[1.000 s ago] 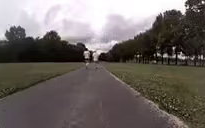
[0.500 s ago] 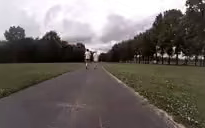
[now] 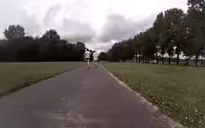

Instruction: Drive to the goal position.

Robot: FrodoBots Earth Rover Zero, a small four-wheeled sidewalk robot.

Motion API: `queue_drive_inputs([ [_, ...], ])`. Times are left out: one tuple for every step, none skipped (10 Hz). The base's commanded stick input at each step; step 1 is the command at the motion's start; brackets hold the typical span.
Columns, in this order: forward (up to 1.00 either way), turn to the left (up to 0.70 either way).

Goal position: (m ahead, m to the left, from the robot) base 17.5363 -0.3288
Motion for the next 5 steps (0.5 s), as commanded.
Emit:
queue_drive_inputs([
  [0.7,0.0],
  [0.7,0.0],
  [0.7,0.0],
  [0.7,0.0],
  [0.7,0.0],
])
